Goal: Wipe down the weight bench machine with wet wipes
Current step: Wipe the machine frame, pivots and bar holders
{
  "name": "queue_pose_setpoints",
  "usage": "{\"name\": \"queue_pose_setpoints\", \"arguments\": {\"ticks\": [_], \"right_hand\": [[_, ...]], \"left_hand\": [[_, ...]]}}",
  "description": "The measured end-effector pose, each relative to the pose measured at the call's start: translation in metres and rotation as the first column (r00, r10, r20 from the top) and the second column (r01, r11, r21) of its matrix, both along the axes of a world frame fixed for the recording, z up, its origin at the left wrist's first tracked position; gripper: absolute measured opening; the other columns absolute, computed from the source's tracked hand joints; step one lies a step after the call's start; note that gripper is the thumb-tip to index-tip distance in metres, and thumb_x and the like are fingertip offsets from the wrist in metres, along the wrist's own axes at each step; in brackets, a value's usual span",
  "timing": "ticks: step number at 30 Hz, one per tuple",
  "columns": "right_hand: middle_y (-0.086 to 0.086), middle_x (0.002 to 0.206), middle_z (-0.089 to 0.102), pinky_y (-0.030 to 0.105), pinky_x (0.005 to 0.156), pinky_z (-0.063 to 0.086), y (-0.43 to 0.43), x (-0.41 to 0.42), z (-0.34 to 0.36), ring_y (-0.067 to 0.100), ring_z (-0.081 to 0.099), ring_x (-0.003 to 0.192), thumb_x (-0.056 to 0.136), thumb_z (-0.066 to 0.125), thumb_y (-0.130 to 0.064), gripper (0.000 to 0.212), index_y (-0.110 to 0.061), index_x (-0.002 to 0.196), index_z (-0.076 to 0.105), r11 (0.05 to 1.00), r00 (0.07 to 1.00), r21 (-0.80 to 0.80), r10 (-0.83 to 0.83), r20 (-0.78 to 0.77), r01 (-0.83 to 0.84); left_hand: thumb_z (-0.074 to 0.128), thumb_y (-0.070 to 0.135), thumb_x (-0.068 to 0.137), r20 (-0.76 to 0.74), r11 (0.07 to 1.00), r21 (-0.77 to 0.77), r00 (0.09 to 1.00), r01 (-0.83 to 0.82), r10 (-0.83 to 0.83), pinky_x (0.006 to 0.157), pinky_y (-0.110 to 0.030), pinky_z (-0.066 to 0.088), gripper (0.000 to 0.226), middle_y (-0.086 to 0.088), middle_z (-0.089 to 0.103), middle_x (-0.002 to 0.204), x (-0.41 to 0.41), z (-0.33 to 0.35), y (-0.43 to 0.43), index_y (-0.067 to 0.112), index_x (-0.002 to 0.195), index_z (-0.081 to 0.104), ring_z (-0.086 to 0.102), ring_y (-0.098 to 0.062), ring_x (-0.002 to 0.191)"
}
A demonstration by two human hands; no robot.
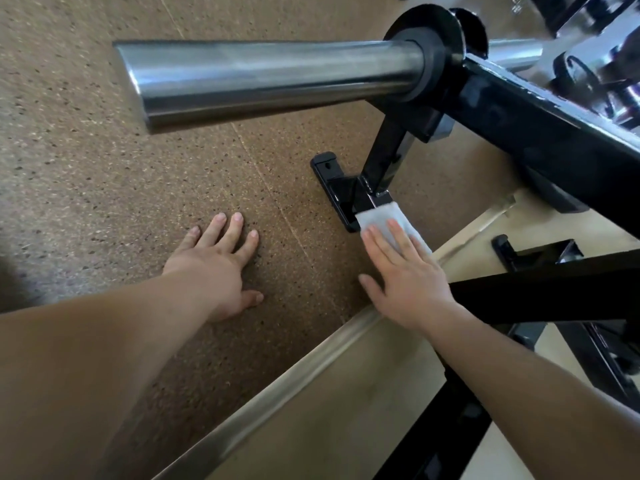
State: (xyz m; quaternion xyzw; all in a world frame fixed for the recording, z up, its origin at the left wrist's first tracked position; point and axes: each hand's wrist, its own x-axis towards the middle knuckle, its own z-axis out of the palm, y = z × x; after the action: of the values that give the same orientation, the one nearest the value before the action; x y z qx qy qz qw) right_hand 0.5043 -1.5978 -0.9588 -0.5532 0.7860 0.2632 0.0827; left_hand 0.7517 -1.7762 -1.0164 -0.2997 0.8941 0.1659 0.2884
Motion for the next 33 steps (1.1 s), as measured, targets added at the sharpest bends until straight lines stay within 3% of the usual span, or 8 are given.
{"name": "queue_pose_setpoints", "arguments": {"ticks": [2, 6, 12, 14, 17, 20, 25, 33], "right_hand": [[-0.011, 0.170, -0.019, 0.046, 0.128, -0.011, -0.027, -0.002, -0.004, 0.018, -0.035, 0.151, 0.106, 0.017, -0.062, 0.072, -0.031, 0.163, -0.012, 1.000, 0.999, 0.003, -0.026, 0.038, 0.026], [-0.014, 0.170, -0.017, 0.040, 0.129, -0.007, -0.027, 0.000, 0.010, 0.015, -0.031, 0.153, 0.108, 0.021, -0.056, 0.069, -0.031, 0.164, -0.010, 0.999, 0.997, -0.014, -0.041, 0.060, 0.042], [-0.007, 0.169, 0.022, 0.039, 0.127, 0.019, 0.038, 0.023, 0.010, 0.015, 0.000, 0.159, 0.103, 0.027, -0.058, 0.072, -0.019, 0.164, 0.024, 0.979, 0.993, -0.167, -0.115, 0.037, 0.119], [-0.010, 0.171, 0.006, 0.035, 0.129, 0.019, 0.020, 0.022, 0.018, 0.005, -0.007, 0.157, 0.105, 0.031, -0.056, 0.072, -0.022, 0.166, 0.012, 0.955, 0.975, -0.234, -0.147, 0.165, 0.184], [-0.017, 0.170, -0.011, 0.024, 0.126, 0.004, -0.018, 0.031, 0.029, -0.004, -0.017, 0.154, 0.105, 0.037, -0.054, 0.076, -0.028, 0.165, -0.002, 0.924, 0.953, -0.319, -0.123, 0.277, 0.212], [-0.013, 0.170, -0.013, 0.023, 0.125, -0.004, -0.048, 0.036, 0.029, -0.001, -0.018, 0.154, 0.106, 0.039, -0.050, 0.077, -0.025, 0.165, -0.003, 0.908, 0.973, -0.401, -0.033, 0.229, 0.125], [-0.006, 0.172, -0.009, 0.035, 0.130, 0.000, -0.085, 0.005, 0.039, 0.004, -0.017, 0.156, 0.106, 0.036, -0.048, 0.077, -0.019, 0.166, -0.002, 0.894, 0.991, -0.448, 0.036, 0.127, 0.025], [-0.019, 0.168, -0.011, 0.033, 0.130, 0.003, -0.079, -0.005, 0.025, -0.010, -0.019, 0.150, 0.103, 0.041, -0.059, 0.081, -0.029, 0.165, -0.003, 0.959, 0.952, -0.273, 0.010, 0.306, 0.078]], "left_hand": [[0.039, 0.079, 0.092, 0.010, 1.000, 0.006, 1.000, -0.005, 0.005, 0.128, -0.049, 0.001, 0.104, -0.005, -0.034, 0.165, -0.002, 0.000, -0.002, 0.029, 0.159, -0.024, -0.024, -0.028, 0.155], [0.037, 0.070, 0.098, 0.017, 1.000, 0.025, 1.000, -0.007, 0.007, 0.129, -0.049, 0.003, 0.094, -0.004, -0.032, 0.166, -0.004, 0.002, -0.004, 0.030, 0.161, -0.020, -0.022, -0.028, 0.156], [0.026, 0.063, 0.103, 0.011, 0.991, 0.096, 0.995, -0.095, 0.095, 0.128, -0.050, 0.000, 0.077, 0.000, -0.030, 0.167, -0.012, 0.006, -0.008, 0.033, 0.163, -0.011, -0.023, -0.026, 0.156], [0.028, 0.063, 0.103, 0.001, 0.987, 0.106, 0.993, -0.121, 0.122, 0.128, -0.051, 0.002, 0.077, 0.000, -0.027, 0.168, -0.014, 0.008, -0.006, 0.031, 0.164, -0.008, -0.020, -0.027, 0.157], [0.031, 0.060, 0.104, -0.002, 0.973, 0.144, 0.983, -0.182, 0.184, 0.128, -0.051, 0.008, 0.075, 0.001, -0.025, 0.169, -0.020, 0.010, -0.002, 0.030, 0.164, -0.003, -0.019, -0.026, 0.157], [0.034, 0.059, 0.104, 0.031, 0.966, 0.176, 0.982, -0.187, 0.184, 0.128, -0.052, 0.010, 0.075, 0.005, -0.026, 0.168, -0.023, 0.009, -0.009, 0.032, 0.164, -0.003, -0.021, -0.025, 0.157], [0.036, 0.057, 0.103, 0.028, 0.973, 0.183, 0.990, -0.138, 0.135, 0.126, -0.056, 0.016, 0.078, 0.005, -0.028, 0.168, -0.017, 0.006, -0.017, 0.030, 0.164, -0.006, -0.021, -0.024, 0.156], [0.042, 0.057, 0.101, 0.010, 0.972, 0.185, 0.989, -0.148, 0.149, 0.126, -0.054, 0.016, 0.082, 0.004, -0.027, 0.168, -0.018, 0.014, -0.014, 0.030, 0.164, -0.003, -0.020, -0.023, 0.157]]}}
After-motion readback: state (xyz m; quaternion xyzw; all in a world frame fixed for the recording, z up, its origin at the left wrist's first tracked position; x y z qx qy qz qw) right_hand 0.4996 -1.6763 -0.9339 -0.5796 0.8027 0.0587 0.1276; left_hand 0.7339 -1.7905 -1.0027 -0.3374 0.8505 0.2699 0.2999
